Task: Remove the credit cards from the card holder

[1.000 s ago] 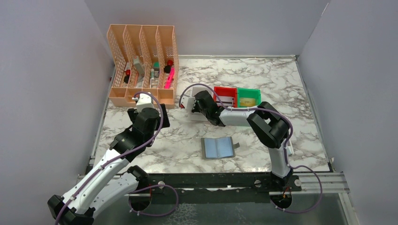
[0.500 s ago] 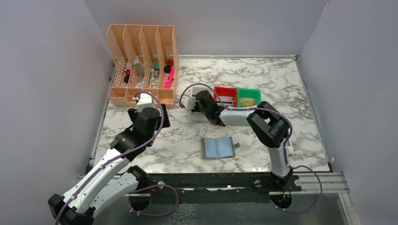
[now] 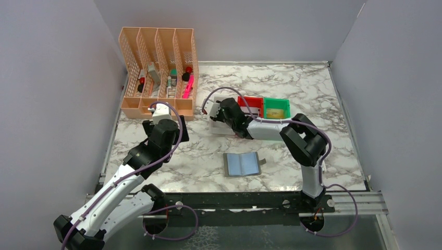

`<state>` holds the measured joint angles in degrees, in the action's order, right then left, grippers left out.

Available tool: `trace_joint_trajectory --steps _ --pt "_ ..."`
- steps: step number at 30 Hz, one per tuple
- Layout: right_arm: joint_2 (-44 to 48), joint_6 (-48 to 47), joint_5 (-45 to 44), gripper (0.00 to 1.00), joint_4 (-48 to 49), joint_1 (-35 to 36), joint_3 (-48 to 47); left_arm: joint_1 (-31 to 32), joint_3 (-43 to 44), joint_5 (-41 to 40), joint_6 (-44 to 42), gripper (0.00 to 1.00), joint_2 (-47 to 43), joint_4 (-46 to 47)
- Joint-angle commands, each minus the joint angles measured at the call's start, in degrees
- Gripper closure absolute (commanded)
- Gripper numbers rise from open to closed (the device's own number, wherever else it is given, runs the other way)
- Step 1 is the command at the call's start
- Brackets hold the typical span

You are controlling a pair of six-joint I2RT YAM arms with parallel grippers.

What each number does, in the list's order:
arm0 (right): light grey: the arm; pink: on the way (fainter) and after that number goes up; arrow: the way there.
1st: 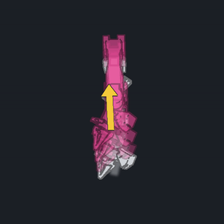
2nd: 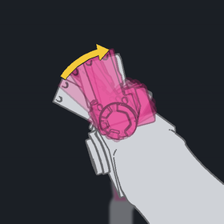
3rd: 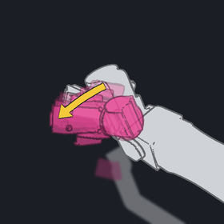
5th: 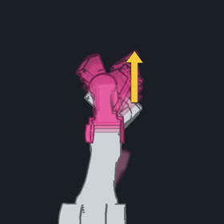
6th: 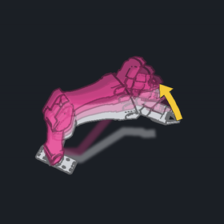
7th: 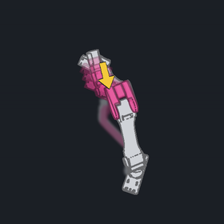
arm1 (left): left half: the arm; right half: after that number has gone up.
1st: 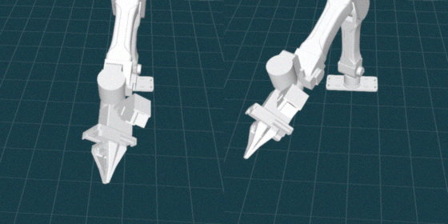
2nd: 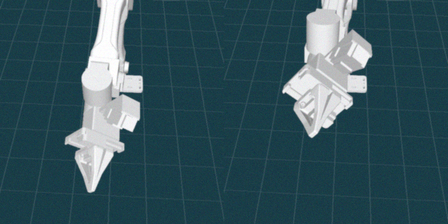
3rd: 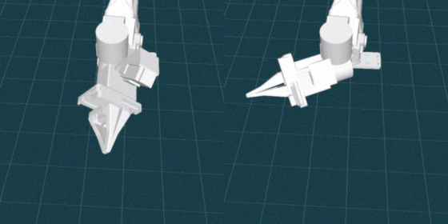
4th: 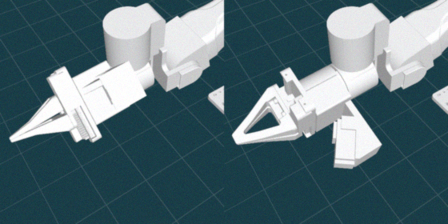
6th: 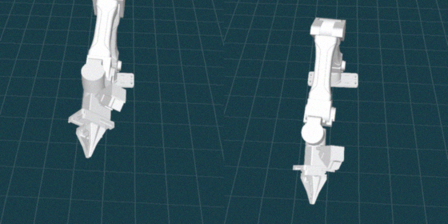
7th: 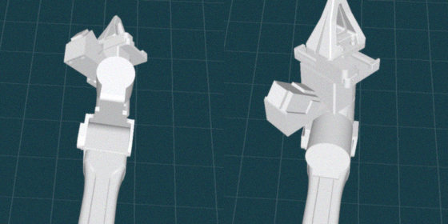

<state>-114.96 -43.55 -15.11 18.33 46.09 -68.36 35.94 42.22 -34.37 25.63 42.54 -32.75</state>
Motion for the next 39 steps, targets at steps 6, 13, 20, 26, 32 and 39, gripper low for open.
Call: trace_joint_trajectory --steps 6,13,20,26,32,39 --pt "6.83 28.30 3.64 0.65 -6.25 -1.37 -2.69 -0.26 -0.51 -1.31 -0.14 0.01 -0.02 0.07" --pt "3.79 62.75 8.37 0.87 -28.83 -1.70 -10.86 -0.35 -0.56 -1.36 -0.11 0.01 -0.25 0.17" --pt "-1.46 65.24 9.24 0.91 -31.41 -1.71 -14.43 -0.35 -0.47 -0.86 -0.19 0.01 0.01 0.19" --pt "-6.40 65.19 3.43 0.91 -35.11 -1.70 -19.23 -0.35 -0.47 -0.98 -0.15 0.01 -0.26 0.15" --pt "-8.28 65.27 -1.90 0.90 -33.56 -1.70 -20.06 -0.34 -0.56 -1.15 -0.14 0.01 -0.20 0.15" --pt "-11.08 65.20 -4.16 0.89 -32.67 -1.70 -21.38 -0.34 -0.47 -0.96 -0.25 0.01 0.43 0.23"
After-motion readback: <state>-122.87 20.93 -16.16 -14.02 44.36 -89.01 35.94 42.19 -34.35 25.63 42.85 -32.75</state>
